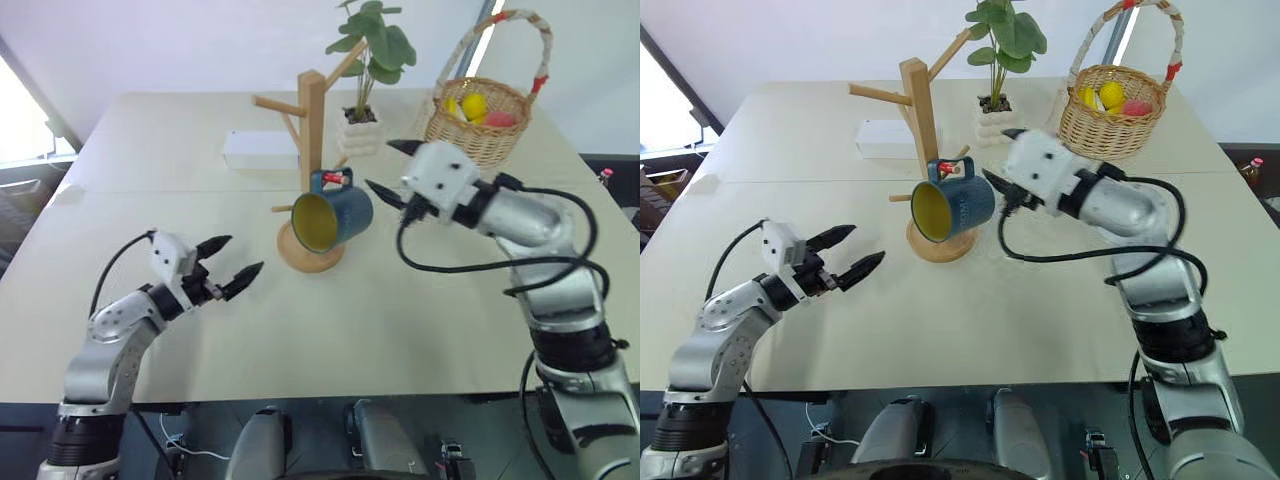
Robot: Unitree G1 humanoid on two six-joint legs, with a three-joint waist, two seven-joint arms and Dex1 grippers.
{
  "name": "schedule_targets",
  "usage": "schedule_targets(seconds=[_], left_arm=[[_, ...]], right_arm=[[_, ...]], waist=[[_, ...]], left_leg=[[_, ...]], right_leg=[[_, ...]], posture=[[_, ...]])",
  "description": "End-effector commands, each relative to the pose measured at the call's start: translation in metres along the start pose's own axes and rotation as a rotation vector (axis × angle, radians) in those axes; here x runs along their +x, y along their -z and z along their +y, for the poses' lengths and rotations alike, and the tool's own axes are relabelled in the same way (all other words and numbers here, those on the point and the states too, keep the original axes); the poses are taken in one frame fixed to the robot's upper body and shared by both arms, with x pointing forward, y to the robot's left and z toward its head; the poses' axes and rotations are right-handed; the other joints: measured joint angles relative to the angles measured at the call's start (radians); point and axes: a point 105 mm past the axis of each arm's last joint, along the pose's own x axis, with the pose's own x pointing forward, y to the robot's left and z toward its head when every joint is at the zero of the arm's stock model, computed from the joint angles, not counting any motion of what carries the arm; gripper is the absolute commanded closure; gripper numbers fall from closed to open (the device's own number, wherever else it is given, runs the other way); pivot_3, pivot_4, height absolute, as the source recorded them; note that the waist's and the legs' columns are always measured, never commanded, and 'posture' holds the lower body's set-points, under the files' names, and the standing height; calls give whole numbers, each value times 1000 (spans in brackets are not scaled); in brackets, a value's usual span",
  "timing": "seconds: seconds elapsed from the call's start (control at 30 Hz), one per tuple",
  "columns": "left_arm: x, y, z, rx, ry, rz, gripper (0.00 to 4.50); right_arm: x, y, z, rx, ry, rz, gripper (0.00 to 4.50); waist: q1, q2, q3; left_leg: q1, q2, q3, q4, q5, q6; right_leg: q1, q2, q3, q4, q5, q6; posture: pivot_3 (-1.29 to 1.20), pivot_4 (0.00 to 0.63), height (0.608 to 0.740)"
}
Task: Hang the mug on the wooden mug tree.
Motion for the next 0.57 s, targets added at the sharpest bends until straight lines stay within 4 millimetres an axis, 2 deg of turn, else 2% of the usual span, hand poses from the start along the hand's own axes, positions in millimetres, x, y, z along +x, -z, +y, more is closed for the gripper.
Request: schedule_targets(seconds=[0.03, 0.07, 0.17, 0.3, 0.57], left_arm=[[-15, 4, 22, -39, -127, -21, 0], [-19, 9, 31, -54, -185, -20, 0], [-29, 17, 46, -91, -292, -29, 0], [-39, 25, 57, -135, -382, -36, 0], [-45, 33, 61, -110, -419, 0, 0]], right_arm=[[-24, 13, -5, 172, 70, -54, 1548], [-31, 28, -3, 254, 104, -44, 1548], [-45, 57, 5, 394, 167, -18, 1548], [-53, 86, 19, 498, 223, 27, 1548], [-58, 107, 33, 560, 258, 45, 1548]], waist=[[0, 0, 0], [-2, 0, 0], [-4, 0, 0], [-3, 0, 0], [-2, 0, 0]], left_leg=[[0, 0, 0, 0, 0, 0], [0, 0, 0, 0, 0, 0], [1, 0, 0, 0, 0, 0], [2, 0, 0, 1, 0, 0], [2, 0, 1, 1, 0, 0]], right_leg=[[0, 0, 0, 0, 0, 0], [0, 0, 0, 0, 0, 0], [0, 0, 0, 2, 0, 0], [0, 1, 0, 4, 0, 0], [0, 1, 1, 4, 0, 0]], posture=[[0, 150, 740], [0, 150, 740], [0, 150, 740], [0, 150, 740], [0, 150, 740]])
